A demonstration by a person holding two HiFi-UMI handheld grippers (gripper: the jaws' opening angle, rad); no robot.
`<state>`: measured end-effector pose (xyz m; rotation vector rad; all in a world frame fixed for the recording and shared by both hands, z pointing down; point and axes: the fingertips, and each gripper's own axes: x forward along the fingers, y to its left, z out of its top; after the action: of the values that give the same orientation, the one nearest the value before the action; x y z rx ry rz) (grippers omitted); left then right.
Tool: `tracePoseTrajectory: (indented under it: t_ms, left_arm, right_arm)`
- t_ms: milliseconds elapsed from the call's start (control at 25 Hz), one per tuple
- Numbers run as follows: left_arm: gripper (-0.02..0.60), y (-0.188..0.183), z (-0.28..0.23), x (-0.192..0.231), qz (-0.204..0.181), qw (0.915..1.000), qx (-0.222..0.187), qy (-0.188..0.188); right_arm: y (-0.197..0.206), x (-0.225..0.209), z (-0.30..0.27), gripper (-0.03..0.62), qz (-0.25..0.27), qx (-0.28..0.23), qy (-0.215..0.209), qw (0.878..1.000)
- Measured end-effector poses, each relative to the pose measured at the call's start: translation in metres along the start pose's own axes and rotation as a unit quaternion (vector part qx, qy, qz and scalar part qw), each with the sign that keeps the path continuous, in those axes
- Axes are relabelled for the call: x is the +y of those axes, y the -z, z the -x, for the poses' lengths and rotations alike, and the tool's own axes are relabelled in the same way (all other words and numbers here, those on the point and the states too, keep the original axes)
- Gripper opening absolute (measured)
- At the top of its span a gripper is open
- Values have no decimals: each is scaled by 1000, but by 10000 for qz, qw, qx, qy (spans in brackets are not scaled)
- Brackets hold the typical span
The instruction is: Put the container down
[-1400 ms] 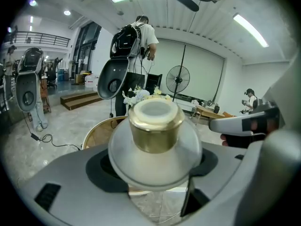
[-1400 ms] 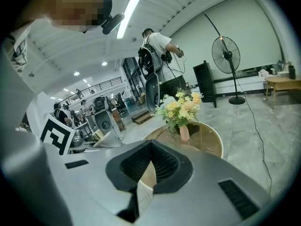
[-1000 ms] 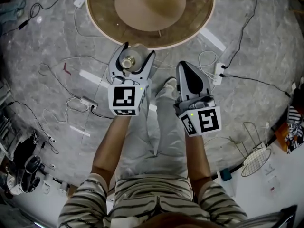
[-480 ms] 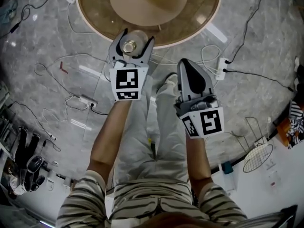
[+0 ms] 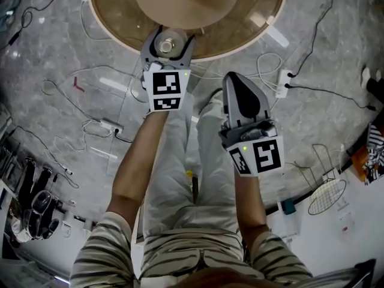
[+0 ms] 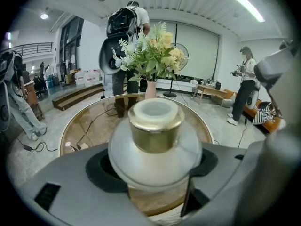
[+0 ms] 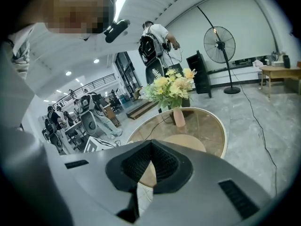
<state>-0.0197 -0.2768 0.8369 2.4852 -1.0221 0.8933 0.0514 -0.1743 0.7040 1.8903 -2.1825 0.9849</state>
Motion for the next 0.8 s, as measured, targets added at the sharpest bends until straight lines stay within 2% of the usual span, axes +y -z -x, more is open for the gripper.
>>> tracePoseTrajectory:
  t_ms: [800]
  left_arm:
    - [330, 25, -43, 3, -294, 9993, 130, -210]
  right_arm:
    - [19, -14, 0, 11, -132, 160, 35, 9998]
